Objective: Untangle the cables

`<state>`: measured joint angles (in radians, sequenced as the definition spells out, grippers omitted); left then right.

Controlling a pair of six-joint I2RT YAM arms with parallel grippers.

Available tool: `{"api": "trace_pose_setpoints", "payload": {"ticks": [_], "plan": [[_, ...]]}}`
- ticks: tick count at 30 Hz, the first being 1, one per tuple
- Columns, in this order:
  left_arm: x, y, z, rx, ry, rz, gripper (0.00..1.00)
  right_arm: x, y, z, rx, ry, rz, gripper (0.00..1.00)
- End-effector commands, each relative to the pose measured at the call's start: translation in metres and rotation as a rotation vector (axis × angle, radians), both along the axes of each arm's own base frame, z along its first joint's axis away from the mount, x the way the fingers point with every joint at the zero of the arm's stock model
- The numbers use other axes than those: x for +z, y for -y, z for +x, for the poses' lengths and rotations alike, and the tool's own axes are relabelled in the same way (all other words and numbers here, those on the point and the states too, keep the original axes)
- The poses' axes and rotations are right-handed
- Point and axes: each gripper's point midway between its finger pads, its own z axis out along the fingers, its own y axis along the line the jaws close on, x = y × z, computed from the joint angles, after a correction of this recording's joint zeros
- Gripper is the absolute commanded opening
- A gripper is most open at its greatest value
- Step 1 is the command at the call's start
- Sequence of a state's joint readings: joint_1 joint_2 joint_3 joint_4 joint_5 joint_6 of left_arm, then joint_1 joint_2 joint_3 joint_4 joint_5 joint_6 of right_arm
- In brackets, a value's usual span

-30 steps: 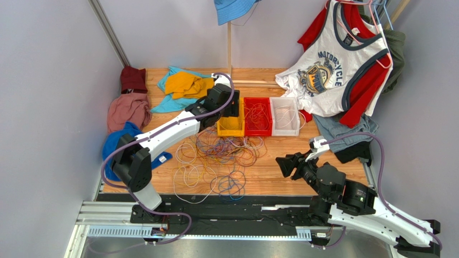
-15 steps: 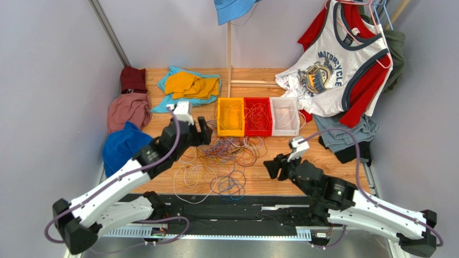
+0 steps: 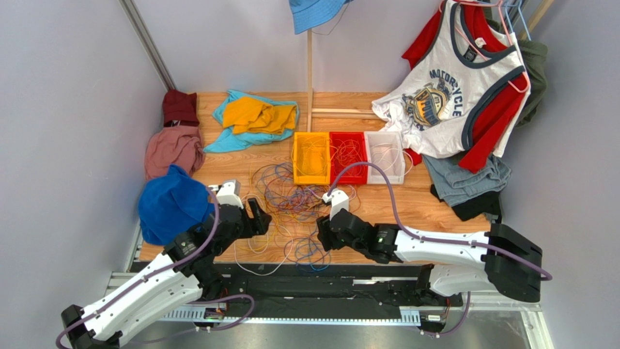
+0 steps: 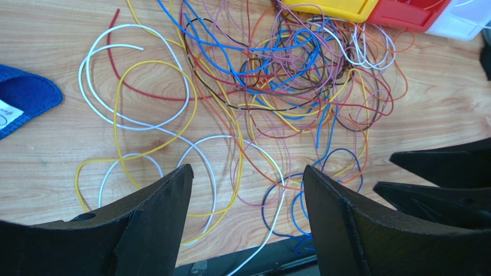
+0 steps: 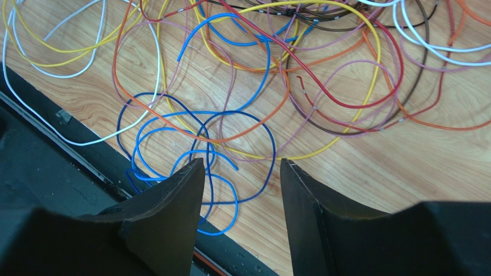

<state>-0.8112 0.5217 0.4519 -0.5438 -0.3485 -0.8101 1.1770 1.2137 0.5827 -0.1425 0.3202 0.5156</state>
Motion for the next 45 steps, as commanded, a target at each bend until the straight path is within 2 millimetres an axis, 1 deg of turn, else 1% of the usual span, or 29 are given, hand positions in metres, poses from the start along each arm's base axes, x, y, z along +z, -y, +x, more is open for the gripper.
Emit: {"api": "trace_pose_setpoints", "payload": {"ticks": [1,2,6,7,8,9,10,12,13,14,15,17,19,20,21,22,24,25,30,33,36,39,40,43,44,45], "plan": [[-0.001,-0.003,-0.008,0.016,-0.023,-0.038,0.79,0.021,-0.020,0.018,-0.045,0.080,0.083,0.56],[-0.002,-0.002,-0.010,0.009,-0.030,-0.052,0.79,0.020,-0.017,0.021,-0.064,0.087,0.077,0.56],[-0.004,0.000,-0.015,-0.002,-0.024,-0.097,0.79,0.015,0.006,0.040,-0.191,0.131,0.043,0.59],[-0.007,-0.001,-0.016,-0.001,-0.027,-0.097,0.79,0.015,0.014,0.049,-0.229,0.134,0.039,0.59],[-0.008,-0.001,-0.016,0.003,-0.027,-0.101,0.79,0.016,0.018,0.054,-0.247,0.140,0.033,0.60],[-0.008,-0.002,-0.017,0.005,-0.020,-0.108,0.79,0.018,0.020,0.059,-0.262,0.150,0.032,0.60],[-0.009,-0.003,-0.016,0.013,-0.018,-0.109,0.79,0.024,0.024,0.070,-0.285,0.162,0.029,0.60],[-0.007,-0.004,-0.015,0.022,-0.007,-0.122,0.79,0.024,0.027,0.083,-0.307,0.164,0.004,0.60],[-0.006,-0.005,-0.014,0.024,0.000,-0.122,0.79,0.022,0.034,0.094,-0.339,0.160,-0.008,0.60],[-0.006,-0.004,-0.014,0.024,0.001,-0.123,0.79,0.022,0.032,0.102,-0.345,0.154,-0.016,0.60],[-0.005,-0.004,-0.013,0.024,0.007,-0.127,0.79,0.021,0.030,0.107,-0.340,0.140,-0.012,0.60],[-0.006,-0.002,-0.013,0.018,0.001,-0.125,0.79,0.020,0.032,0.122,-0.360,0.145,-0.020,0.59],[-0.010,0.001,-0.014,0.008,-0.015,-0.121,0.79,0.021,0.032,0.133,-0.373,0.145,-0.013,0.59],[-0.012,0.001,-0.015,0.009,-0.023,-0.123,0.79,0.015,0.033,0.135,-0.376,0.135,-0.026,0.59],[-0.013,0.003,-0.014,0.008,-0.026,-0.125,0.79,0.022,0.026,0.142,-0.371,0.145,0.006,0.59],[-0.017,0.004,-0.015,0.004,-0.037,-0.123,0.79,0.020,0.023,0.145,-0.370,0.140,0.011,0.57],[-0.020,0.005,-0.015,0.002,-0.040,-0.124,0.79,0.028,0.012,0.148,-0.336,0.142,0.045,0.55],[-0.020,0.005,-0.015,0.003,-0.041,-0.121,0.79,0.028,0.006,0.149,-0.319,0.139,0.059,0.54],[-0.019,0.003,-0.012,0.012,-0.025,-0.114,0.79,0.036,-0.023,0.143,-0.217,0.117,0.123,0.54],[-0.021,0.004,-0.011,0.009,-0.025,-0.107,0.79,0.032,-0.033,0.138,-0.174,0.110,0.111,0.54],[-0.023,0.006,-0.010,0.003,-0.033,-0.102,0.79,0.021,-0.038,0.140,-0.156,0.098,0.074,0.55],[-0.026,0.008,-0.012,-0.008,-0.050,-0.099,0.79,0.002,-0.042,0.143,-0.145,0.073,0.026,0.54],[-0.026,0.008,-0.012,-0.007,-0.050,-0.100,0.79,0.002,-0.045,0.145,-0.145,0.074,0.024,0.55],[-0.027,0.008,-0.013,-0.011,-0.055,-0.098,0.79,-0.010,-0.043,0.151,-0.160,0.074,-0.014,0.54],[-0.027,0.008,-0.013,-0.011,-0.055,-0.098,0.79,-0.009,-0.044,0.156,-0.171,0.084,-0.021,0.54],[-0.028,0.008,-0.013,-0.011,-0.056,-0.096,0.79,-0.019,-0.042,0.157,-0.176,0.072,-0.050,0.54]]}}
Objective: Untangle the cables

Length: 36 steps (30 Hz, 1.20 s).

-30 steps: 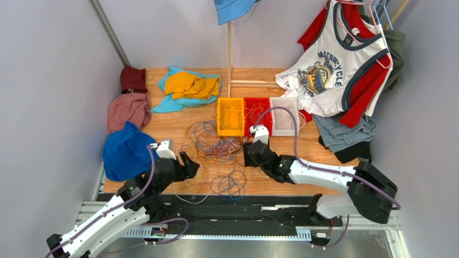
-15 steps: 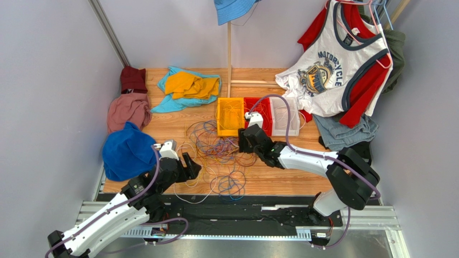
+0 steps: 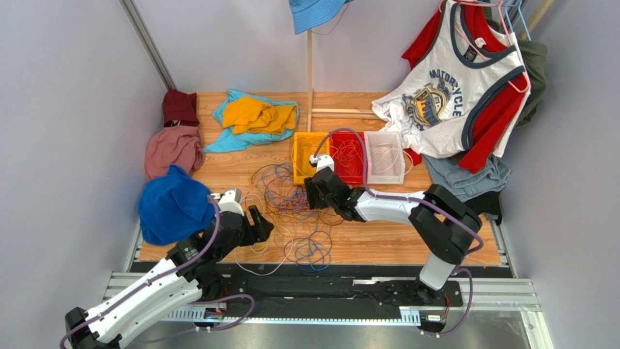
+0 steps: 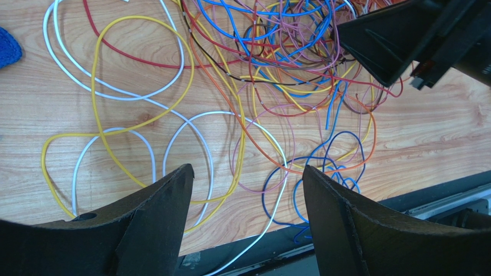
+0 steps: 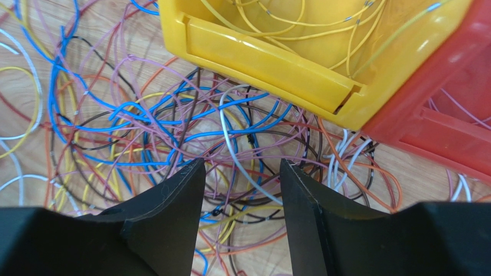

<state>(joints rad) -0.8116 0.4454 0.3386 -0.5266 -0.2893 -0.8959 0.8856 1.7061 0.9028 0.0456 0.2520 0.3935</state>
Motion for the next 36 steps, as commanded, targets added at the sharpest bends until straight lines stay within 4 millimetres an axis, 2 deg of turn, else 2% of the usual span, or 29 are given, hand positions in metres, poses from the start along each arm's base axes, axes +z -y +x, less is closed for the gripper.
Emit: {"api": "trace_pose_setpoints", "payload": {"ticks": [1,4,5,7,8,10,11,12,13,14,15,17,18,19,20,21,22,23,25,26,27,29,30,32,33,34,35,36], "plan": [[0.002,0.005,0.002,-0.007,0.015,-0.022,0.79,0.005,-0.009,0.021,-0.019,0.046,-0.025,0.54],[0.002,0.004,0.003,-0.003,0.017,-0.018,0.79,0.002,-0.006,0.026,-0.037,0.057,-0.038,0.37],[0.003,0.003,0.003,-0.001,0.017,-0.016,0.79,0.003,-0.007,0.024,-0.033,0.057,-0.028,0.20],[0.004,0.002,0.003,0.002,0.022,-0.017,0.79,0.016,-0.005,0.019,-0.030,0.083,-0.002,0.10],[0.006,0.002,0.004,0.005,0.027,-0.019,0.79,0.022,-0.007,0.013,-0.022,0.090,0.005,0.01],[0.010,0.003,0.005,0.007,0.038,-0.028,0.79,0.047,-0.003,0.002,-0.007,0.122,0.036,0.00],[0.012,0.003,0.005,0.008,0.044,-0.033,0.79,0.058,-0.008,-0.009,0.014,0.140,0.052,0.00],[0.015,0.003,0.006,0.009,0.052,-0.035,0.79,0.085,-0.007,-0.019,0.031,0.173,0.093,0.00],[0.018,0.002,0.006,0.011,0.058,-0.037,0.79,0.098,-0.008,-0.027,0.044,0.188,0.114,0.00],[0.023,0.002,0.008,0.014,0.068,-0.039,0.79,0.115,-0.017,-0.042,0.089,0.211,0.146,0.00],[0.025,0.001,0.008,0.014,0.073,-0.037,0.79,0.136,-0.011,-0.056,0.111,0.227,0.164,0.00],[0.031,0.000,0.009,0.018,0.087,-0.035,0.79,0.169,-0.021,-0.082,0.190,0.258,0.211,0.00],[0.035,0.000,0.010,0.018,0.095,-0.035,0.79,0.184,-0.017,-0.094,0.215,0.261,0.214,0.00],[0.037,-0.001,0.010,0.019,0.100,-0.034,0.79,0.214,-0.019,-0.100,0.227,0.295,0.246,0.00],[0.044,-0.001,0.012,0.022,0.115,-0.040,0.79,0.231,-0.025,-0.116,0.272,0.306,0.263,0.00],[0.047,-0.002,0.013,0.021,0.127,-0.038,0.79,0.243,-0.020,-0.127,0.294,0.315,0.252,0.00],[0.052,-0.002,0.014,0.023,0.139,-0.043,0.79,0.265,-0.017,-0.131,0.285,0.356,0.259,0.00],[0.061,-0.003,0.015,0.030,0.158,-0.051,0.79,0.306,-0.019,-0.147,0.332,0.417,0.307,0.00],[0.072,-0.003,0.017,0.025,0.188,-0.052,0.79,0.342,-0.012,-0.156,0.344,0.474,0.317,0.00],[0.081,-0.004,0.019,0.029,0.206,-0.061,0.79,0.385,-0.007,-0.165,0.356,0.513,0.384,0.00],[0.086,-0.004,0.019,0.024,0.221,-0.058,0.79,0.393,-0.002,-0.167,0.368,0.510,0.370,0.00],[0.097,-0.004,0.020,0.019,0.247,-0.069,0.79,0.422,0.006,-0.170,0.381,0.538,0.394,0.00],[0.100,-0.003,0.020,0.016,0.256,-0.072,0.79,0.449,0.018,-0.170,0.368,0.566,0.429,0.00],[0.108,0.000,0.020,-0.001,0.282,-0.095,0.78,0.477,0.033,-0.168,0.342,0.606,0.462,0.00],[0.110,0.001,0.019,-0.008,0.288,-0.108,0.78,0.501,0.045,-0.170,0.329,0.637,0.512,0.00],[0.115,0.004,0.020,-0.017,0.307,-0.130,0.78,0.511,0.051,-0.172,0.336,0.652,0.540,0.00],[0.116,0.011,0.017,-0.054,0.312,-0.149,0.73,0.522,0.058,-0.174,0.335,0.668,0.572,0.00],[0.120,0.016,0.015,-0.085,0.330,-0.169,0.61,0.537,0.067,-0.175,0.325,0.689,0.608,0.00]]}}
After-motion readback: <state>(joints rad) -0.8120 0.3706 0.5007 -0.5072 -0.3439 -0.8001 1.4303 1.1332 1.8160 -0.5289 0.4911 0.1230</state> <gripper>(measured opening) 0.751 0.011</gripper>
